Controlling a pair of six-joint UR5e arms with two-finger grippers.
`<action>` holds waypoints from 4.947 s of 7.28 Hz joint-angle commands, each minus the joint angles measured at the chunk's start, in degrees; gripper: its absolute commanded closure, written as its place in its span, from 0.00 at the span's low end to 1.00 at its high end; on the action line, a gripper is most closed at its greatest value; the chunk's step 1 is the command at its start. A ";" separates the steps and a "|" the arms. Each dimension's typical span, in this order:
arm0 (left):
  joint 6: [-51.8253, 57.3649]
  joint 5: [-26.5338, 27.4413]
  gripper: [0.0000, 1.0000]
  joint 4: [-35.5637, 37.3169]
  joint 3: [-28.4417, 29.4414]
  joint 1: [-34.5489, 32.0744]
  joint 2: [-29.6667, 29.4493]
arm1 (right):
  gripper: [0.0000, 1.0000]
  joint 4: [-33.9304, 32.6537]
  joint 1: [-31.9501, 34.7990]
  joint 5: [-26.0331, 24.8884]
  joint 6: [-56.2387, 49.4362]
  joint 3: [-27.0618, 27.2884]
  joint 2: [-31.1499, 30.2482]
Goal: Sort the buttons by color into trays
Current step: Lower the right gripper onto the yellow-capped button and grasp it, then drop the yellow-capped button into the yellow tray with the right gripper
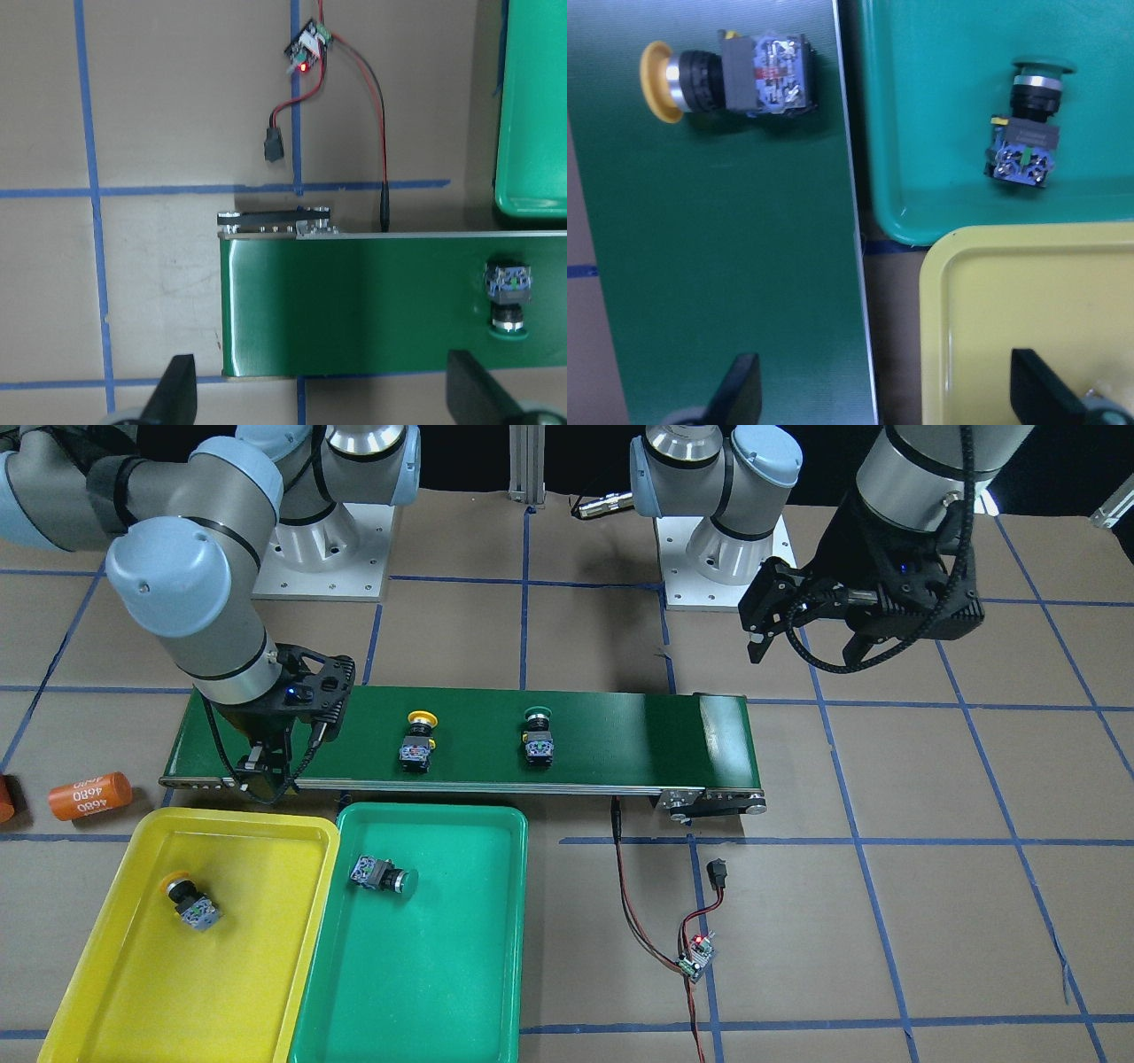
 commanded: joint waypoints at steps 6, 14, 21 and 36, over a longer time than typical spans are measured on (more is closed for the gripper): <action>-0.16 2.18 0.00 1.49 0.05 -1.32 -2.50 | 0.00 -0.59 -2.95 -0.09 33.60 5.48 -4.33; -0.95 3.23 0.00 8.29 -4.44 -1.14 -2.24 | 0.00 -0.85 -2.16 0.26 86.74 6.09 -2.75; -0.16 2.53 0.00 4.85 -2.06 -1.23 -2.24 | 0.00 -4.54 0.83 0.08 88.98 6.18 0.76; 2.65 2.88 0.00 7.13 -3.04 -1.05 -1.54 | 0.00 -1.92 -4.44 -0.80 81.42 -22.47 23.54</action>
